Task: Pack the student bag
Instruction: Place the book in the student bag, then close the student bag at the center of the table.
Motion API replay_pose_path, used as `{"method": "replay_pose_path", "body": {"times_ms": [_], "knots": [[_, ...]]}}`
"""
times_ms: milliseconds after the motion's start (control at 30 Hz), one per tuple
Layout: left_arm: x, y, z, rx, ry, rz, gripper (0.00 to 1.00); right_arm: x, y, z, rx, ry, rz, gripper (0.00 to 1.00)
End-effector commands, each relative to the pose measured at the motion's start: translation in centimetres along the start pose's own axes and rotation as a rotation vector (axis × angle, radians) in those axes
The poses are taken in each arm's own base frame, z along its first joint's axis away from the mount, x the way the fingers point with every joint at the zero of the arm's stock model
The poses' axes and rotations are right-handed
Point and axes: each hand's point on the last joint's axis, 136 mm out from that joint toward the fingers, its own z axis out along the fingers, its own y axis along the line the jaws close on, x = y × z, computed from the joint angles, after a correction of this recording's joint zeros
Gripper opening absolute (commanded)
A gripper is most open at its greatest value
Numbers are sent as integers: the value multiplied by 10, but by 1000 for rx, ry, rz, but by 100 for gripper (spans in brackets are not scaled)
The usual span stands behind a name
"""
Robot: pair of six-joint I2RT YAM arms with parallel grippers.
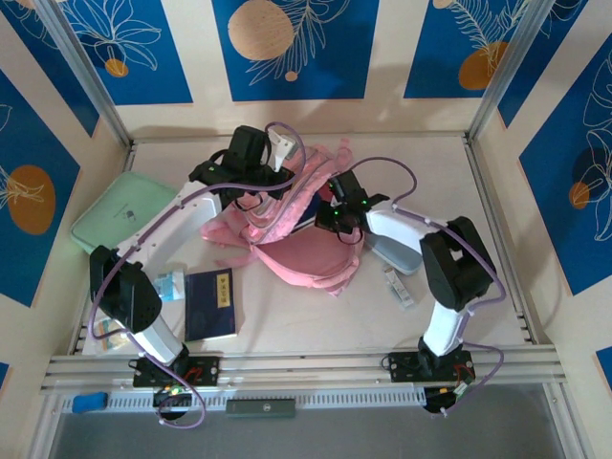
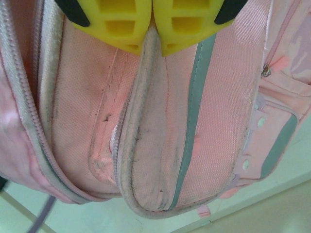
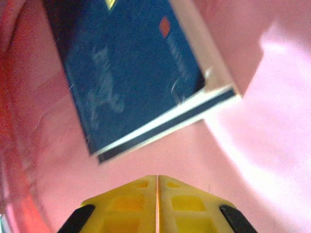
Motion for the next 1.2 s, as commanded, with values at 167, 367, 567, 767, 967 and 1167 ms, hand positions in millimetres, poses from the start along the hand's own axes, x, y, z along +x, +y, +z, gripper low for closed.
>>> {"method": "replay_pose_path", "body": {"times_ms": [167,367,567,767,967,1167], "knots": [[1,-7,14,63,-64,-101,0,30,-3,-76,-106,43,-31,17],[32,-4,2,33,-4,-187,25,45,1,-112,-143,94,-45,23],[65,-8,-42,14,-23,-316,54,65,21,-122,-187,180,-75,26],[123,3,-89,-93,9,-441,66,103,49,-108,-194,278,-133,28],[200,29,-134,-320,107,-576,80,142,76,-75,-219,352,-124,29],[262,46,-150,-471,196,-695,90,169,92,-46,-177,388,-149,29]]}}
